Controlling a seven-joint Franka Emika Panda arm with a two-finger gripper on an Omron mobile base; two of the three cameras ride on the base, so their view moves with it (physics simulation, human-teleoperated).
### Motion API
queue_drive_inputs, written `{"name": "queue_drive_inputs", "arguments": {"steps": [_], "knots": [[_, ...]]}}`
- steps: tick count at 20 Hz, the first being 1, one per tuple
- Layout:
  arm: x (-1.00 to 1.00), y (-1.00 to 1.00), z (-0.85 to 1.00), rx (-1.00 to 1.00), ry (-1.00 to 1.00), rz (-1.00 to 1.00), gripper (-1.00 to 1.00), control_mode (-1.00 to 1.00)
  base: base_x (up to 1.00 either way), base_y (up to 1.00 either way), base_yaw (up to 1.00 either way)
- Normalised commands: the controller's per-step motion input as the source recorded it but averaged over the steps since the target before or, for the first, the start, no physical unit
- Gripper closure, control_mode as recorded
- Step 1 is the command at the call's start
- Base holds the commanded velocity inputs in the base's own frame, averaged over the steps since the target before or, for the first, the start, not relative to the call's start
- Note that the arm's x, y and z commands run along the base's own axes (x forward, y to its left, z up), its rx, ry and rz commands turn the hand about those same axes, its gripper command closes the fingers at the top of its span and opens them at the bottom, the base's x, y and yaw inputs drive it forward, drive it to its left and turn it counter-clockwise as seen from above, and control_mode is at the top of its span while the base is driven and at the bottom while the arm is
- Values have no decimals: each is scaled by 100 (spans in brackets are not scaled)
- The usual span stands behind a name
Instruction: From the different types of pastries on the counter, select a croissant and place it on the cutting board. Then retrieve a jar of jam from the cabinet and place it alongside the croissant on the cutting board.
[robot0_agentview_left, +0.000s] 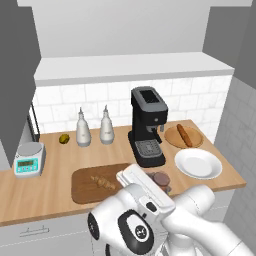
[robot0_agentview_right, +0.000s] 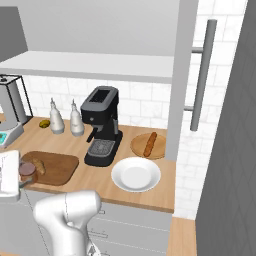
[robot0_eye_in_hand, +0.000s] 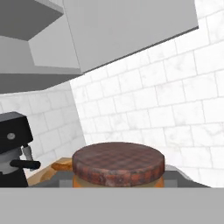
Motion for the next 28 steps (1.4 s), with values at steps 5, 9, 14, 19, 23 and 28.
{"name": "queue_drive_inputs", "arguments": {"steps": [5,9,14,19,23,28], "knots": [[35,0,-6,0,-1,0,100,-100,0,0,0],[30,0,-17,0,0,0,100,-100,0,0,0],[23,0,-19,0,0,0,100,-100,0,0,0],[8,37,0,-1,-9,0,100,-100,0,0,0],[0,59,0,-3,-11,0,100,-100,0,0,0],[9,61,0,-2,-8,0,100,-100,0,0,0]]}}
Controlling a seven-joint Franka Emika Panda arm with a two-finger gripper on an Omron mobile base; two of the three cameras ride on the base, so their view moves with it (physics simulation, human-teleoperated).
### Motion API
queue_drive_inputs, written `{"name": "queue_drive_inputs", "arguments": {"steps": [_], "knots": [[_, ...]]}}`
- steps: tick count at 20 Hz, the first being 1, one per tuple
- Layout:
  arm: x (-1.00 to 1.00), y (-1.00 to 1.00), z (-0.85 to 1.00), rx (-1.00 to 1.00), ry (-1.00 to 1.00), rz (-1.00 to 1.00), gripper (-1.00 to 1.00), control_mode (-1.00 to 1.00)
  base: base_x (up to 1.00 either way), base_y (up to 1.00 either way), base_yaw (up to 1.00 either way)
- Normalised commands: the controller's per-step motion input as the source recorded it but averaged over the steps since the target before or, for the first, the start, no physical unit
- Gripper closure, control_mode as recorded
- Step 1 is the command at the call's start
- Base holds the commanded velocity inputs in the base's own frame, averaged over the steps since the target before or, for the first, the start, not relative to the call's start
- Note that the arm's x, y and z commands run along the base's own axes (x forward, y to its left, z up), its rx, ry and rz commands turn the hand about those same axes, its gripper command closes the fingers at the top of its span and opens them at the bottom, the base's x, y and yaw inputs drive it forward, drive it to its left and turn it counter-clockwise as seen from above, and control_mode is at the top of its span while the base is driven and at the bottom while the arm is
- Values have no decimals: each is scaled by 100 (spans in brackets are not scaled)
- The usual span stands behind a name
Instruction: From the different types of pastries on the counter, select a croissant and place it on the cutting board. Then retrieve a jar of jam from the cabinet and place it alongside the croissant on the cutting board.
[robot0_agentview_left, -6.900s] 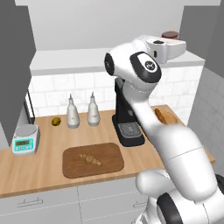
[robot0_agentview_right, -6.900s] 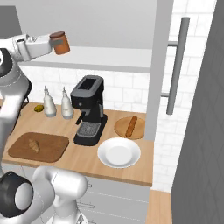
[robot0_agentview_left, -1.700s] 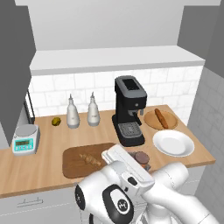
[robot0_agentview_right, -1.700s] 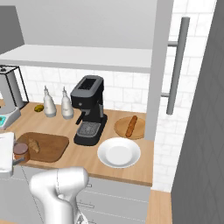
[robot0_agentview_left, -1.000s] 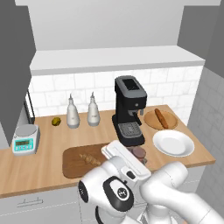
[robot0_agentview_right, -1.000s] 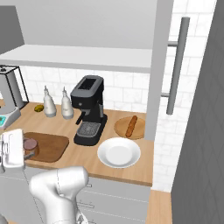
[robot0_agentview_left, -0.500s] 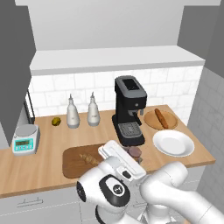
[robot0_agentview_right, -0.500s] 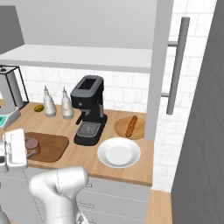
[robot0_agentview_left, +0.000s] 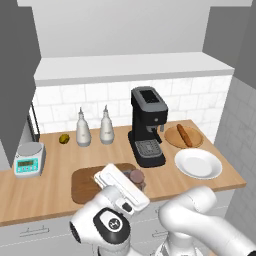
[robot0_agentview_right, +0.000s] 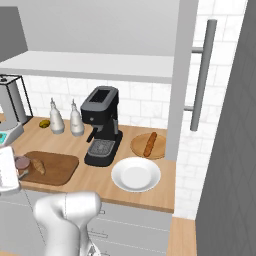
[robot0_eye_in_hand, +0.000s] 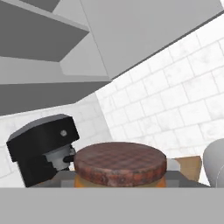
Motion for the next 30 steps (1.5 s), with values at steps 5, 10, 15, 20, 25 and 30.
{"name": "queue_drive_inputs", "arguments": {"steps": [5,10,15,20,25,30], "knots": [[22,59,0,0,-2,0,100,-100,0,0,0],[18,59,0,0,0,0,100,-100,0,0,0],[20,43,-30,0,1,0,100,-100,0,0,0],[36,13,-52,0,1,0,100,-100,0,0,0],[31,0,-52,0,0,0,100,-100,0,0,0],[30,7,-46,0,0,0,100,-100,0,0,0]]}}
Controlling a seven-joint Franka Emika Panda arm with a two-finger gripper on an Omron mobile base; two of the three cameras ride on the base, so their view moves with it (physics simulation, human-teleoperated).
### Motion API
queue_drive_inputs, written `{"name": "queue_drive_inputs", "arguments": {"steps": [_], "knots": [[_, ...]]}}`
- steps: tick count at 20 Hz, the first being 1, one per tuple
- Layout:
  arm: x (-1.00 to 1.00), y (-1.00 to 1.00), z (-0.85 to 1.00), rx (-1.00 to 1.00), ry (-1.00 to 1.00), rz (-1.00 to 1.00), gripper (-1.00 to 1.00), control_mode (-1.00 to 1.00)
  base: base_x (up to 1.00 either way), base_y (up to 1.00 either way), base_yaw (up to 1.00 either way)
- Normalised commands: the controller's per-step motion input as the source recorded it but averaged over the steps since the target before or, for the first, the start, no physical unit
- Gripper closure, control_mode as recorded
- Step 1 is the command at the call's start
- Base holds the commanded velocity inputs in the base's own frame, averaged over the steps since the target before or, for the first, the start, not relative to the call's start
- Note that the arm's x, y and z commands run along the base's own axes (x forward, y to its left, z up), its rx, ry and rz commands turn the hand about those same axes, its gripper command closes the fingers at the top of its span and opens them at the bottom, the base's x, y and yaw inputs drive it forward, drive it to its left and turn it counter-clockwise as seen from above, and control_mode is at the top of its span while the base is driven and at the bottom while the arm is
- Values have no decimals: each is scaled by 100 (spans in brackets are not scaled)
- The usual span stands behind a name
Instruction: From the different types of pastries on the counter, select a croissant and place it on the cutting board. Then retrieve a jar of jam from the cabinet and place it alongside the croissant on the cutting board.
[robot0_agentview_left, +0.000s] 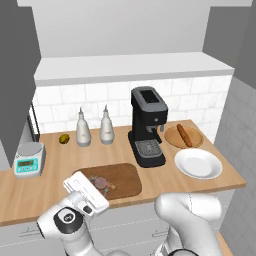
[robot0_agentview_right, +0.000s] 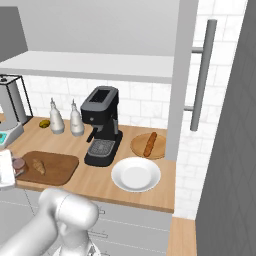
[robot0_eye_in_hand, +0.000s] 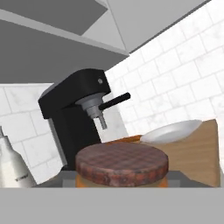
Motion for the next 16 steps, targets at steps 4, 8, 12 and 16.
{"name": "queue_drive_inputs", "arguments": {"steps": [4,8,12,16], "knots": [[26,14,-23,0,2,0,100,-100,0,0,0],[26,18,-8,0,6,0,100,-100,0,0,0],[28,23,-4,0,13,0,100,-100,0,0,0],[24,24,-14,0,18,0,100,-100,0,0,0]]}}
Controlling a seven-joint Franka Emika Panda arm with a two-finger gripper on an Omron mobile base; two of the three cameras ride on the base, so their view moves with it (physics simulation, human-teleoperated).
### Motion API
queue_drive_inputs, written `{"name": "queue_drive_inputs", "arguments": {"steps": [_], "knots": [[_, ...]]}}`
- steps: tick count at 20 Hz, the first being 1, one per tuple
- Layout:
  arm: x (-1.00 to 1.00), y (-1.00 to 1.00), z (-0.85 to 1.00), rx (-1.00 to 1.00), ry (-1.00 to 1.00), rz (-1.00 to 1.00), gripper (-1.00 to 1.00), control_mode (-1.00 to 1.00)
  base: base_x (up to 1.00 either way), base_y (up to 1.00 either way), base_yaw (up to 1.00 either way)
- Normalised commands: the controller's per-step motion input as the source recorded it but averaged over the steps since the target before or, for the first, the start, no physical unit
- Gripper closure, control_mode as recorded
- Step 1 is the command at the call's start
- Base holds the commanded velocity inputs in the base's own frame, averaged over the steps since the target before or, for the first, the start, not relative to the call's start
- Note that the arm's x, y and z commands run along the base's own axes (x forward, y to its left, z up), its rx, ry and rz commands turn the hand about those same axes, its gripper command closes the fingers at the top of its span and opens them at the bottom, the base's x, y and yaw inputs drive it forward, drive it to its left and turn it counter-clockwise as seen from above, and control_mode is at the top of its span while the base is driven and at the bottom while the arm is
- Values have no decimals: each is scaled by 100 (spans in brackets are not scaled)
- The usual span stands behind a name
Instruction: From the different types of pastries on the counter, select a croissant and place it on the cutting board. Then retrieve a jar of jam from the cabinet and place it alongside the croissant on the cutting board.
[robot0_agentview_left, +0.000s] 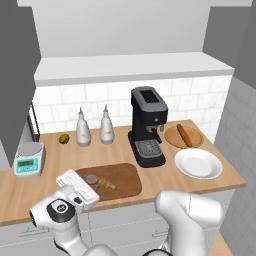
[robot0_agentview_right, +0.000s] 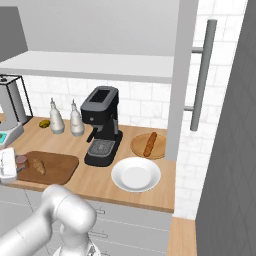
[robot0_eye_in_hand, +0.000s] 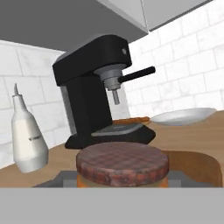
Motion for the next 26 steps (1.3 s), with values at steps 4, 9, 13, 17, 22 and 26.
{"name": "queue_drive_inputs", "arguments": {"steps": [4,9,13,17,22,26], "knots": [[26,23,-29,0,16,0,100,-100,0,0,0],[23,15,-23,0,11,0,100,-100,0,0,0],[22,5,-19,0,7,0,100,-100,0,0,0],[20,0,-25,0,5,0,100,-100,0,0,0],[18,0,-40,0,3,0,100,-100,0,0,0],[17,0,-46,0,0,0,100,-100,0,0,0]]}}
